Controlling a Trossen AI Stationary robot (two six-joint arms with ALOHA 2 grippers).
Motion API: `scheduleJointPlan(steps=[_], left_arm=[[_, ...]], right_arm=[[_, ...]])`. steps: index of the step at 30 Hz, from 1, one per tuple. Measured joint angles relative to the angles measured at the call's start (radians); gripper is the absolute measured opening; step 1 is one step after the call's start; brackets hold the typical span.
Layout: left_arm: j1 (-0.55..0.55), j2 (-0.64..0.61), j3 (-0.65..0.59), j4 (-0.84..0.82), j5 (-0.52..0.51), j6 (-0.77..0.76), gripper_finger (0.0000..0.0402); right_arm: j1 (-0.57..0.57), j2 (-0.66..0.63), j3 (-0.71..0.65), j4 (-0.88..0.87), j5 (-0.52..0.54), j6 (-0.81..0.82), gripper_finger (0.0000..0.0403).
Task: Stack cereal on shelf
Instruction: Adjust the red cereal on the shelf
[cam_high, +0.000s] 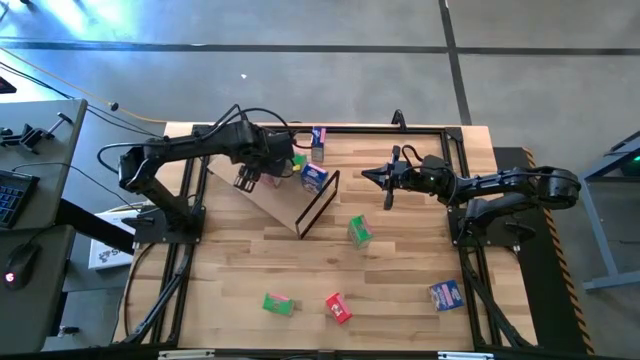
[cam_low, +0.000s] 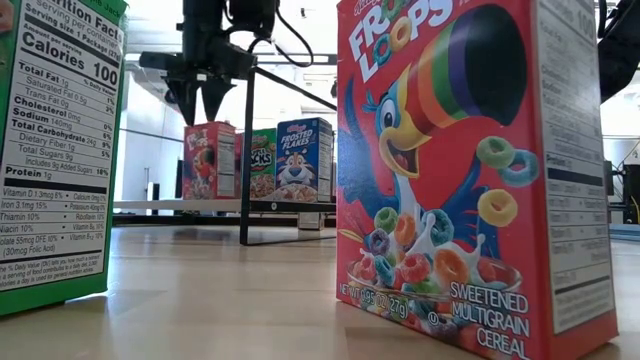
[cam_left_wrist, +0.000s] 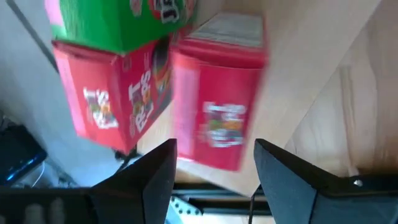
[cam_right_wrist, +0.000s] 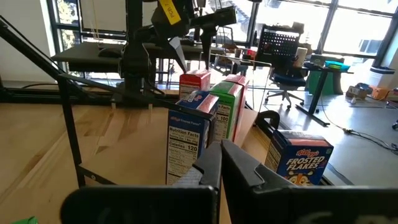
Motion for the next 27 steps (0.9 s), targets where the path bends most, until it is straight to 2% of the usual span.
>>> scheduleJointPlan(steps=[4, 7, 11, 15, 18, 21, 24, 27], left_arm=[[-0.009, -0.025, 0.0, -0.028, -0.03, -0.029, 0.0207], [-0.022, -0.063, 0.001, -0.037, -0.027, -0.13, 0.0207], [-0.046, -0.149, 0.001, -0.032, 0.019, -0.362, 0.0205], [-0.104, -0.25, -0.025, 0.043, 0.066, -0.66, 0.0184], [-0.159, -0.334, -0.122, 0.141, 0.058, -0.903, 0.0156], [-0.164, -0.373, -0.266, 0.228, 0.056, -1.172, 0.0132], [-0.175, -0.373, -0.39, 0.326, 0.029, -1.234, 0.0105], [-0.254, -0.385, -0.461, 0.455, -0.016, -1.273, 0.006]], right_arm=[[0.0, 0.0, 0.0, 0.0, 0.0, 0.0, 0.0], [0.0, 0.0, 0.0, 0.0, 0.0, 0.0, 0.0], [0.0, 0.0, 0.0, 0.0, 0.001, -0.001, 0.0], [0.0, 0.0, 0.0, 0.0, 0.001, -0.002, 0.0], [0.0, 0.0, 0.0, -0.001, 0.002, -0.003, 0.0], [0.0, 0.0, 0.0, -0.002, 0.004, -0.003, 0.0], [0.0, 0.0, 0.0, -0.002, 0.004, -0.003, 0.0], [0.0, 0.0, 0.0, -0.011, 0.004, -0.003, 0.0]])
